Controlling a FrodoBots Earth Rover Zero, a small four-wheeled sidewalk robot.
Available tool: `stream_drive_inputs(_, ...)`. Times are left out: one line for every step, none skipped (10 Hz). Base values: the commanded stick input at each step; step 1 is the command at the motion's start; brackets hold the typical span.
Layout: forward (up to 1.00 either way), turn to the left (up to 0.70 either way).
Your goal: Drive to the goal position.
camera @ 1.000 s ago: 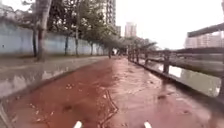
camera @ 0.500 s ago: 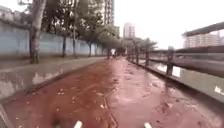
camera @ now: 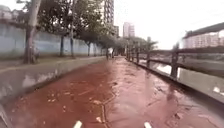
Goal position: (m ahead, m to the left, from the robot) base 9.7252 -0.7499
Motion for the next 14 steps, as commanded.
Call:
stream_drive_inputs(0.50,0.00)
stream_drive_inputs(0.50,0.00)
stream_drive_inputs(0.50,0.00)
stream_drive_inputs(0.50,0.00)
stream_drive_inputs(0.50,0.00)
stream_drive_inputs(0.50,0.00)
stream_drive_inputs(0.50,0.00)
stream_drive_inputs(0.50,0.00)
stream_drive_inputs(0.50,0.00)
stream_drive_inputs(0.50,0.00)
stream_drive_inputs(0.50,0.00)
stream_drive_inputs(0.50,0.00)
stream_drive_inputs(0.50,0.00)
stream_drive_inputs(0.50,0.00)
